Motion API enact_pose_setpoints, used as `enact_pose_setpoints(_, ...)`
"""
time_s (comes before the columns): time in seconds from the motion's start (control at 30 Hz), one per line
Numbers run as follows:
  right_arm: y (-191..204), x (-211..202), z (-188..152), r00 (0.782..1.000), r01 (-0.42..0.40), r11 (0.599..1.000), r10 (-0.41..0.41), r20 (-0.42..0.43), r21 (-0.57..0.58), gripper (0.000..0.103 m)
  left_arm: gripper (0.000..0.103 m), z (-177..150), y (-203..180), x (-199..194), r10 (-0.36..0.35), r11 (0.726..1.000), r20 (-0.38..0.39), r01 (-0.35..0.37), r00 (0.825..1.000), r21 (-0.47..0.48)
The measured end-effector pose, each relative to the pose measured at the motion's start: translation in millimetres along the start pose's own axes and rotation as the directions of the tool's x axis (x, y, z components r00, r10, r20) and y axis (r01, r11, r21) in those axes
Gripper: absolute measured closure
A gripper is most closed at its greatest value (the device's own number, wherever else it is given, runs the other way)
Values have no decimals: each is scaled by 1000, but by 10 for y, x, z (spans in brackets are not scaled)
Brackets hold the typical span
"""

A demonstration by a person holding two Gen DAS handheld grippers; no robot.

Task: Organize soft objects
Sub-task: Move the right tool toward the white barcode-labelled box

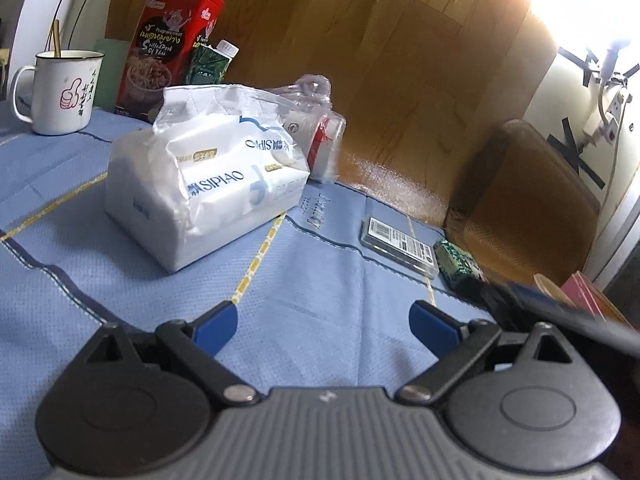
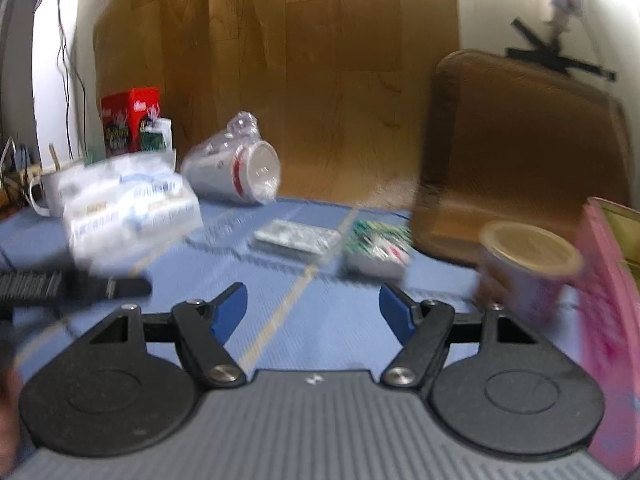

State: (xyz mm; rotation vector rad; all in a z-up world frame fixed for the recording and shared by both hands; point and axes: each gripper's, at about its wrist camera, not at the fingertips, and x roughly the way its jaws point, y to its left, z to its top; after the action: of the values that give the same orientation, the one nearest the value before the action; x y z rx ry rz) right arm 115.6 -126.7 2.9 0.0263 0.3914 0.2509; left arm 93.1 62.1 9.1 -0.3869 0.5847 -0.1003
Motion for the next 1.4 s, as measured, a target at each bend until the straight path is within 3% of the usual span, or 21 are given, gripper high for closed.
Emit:
enact_pose_setpoints(0.2, 85, 838, 434, 996, -10, 998, 5, -93, -56, 28, 7, 3, -12, 14, -13, 1000, -1, 13, 1000, 8)
enact_pose_setpoints(0.3, 58, 1260, 523, 976, -48, 994, 27, -216, -94, 26, 7, 0, -29, 21, -18, 1000, -1, 18, 1000, 19)
enact_pose_setpoints(0.37, -20, 1414, 545, 966, -80, 994, 59, -252, -75, 7, 7, -3, -34, 25, -21, 1000, -1, 21, 1000, 21)
enact_pose_setpoints(0.47, -190, 1508, 549, 944, -127, 992, 127, -304, 21, 6, 6, -2, -17, 41, -25, 1000, -4, 25, 1000, 12)
enact_pose_setpoints(0.5, -234, 1515, 545, 937, -141, 988, 151, -314, 54, 6, 6, 0, -10, 45, -26, 1000, -5, 26, 1000, 9)
enact_pose_setpoints(0.6, -224, 1406, 492, 931, -179, 984, 171, -322, 2, 10, 6, -6, -4, 48, -27, 1000, -5, 27, 1000, 5)
enact_pose_setpoints(0.67, -140, 1333, 434, 934, -178, 980, 141, -327, -87, 21, 5, -7, -3, 43, -24, 1000, -2, 24, 1000, 4)
enact_pose_setpoints(0.77, -93, 1182, 398, 930, -211, 972, 168, -327, -100, 35, 5, -5, 15, 38, -19, 1000, 1, 19, 1000, -5)
enact_pose_setpoints(0.83, -26, 1078, 346, 931, -219, 969, 174, -320, -112, 38, 4, -3, 28, 32, -15, 1000, 4, 15, 1000, -12)
enact_pose_setpoints(1.4, 81, 695, 90, 960, -172, 979, 142, -240, -113, 40, 4, 3, 37, 31, -8, 1000, 12, 8, 1000, -15)
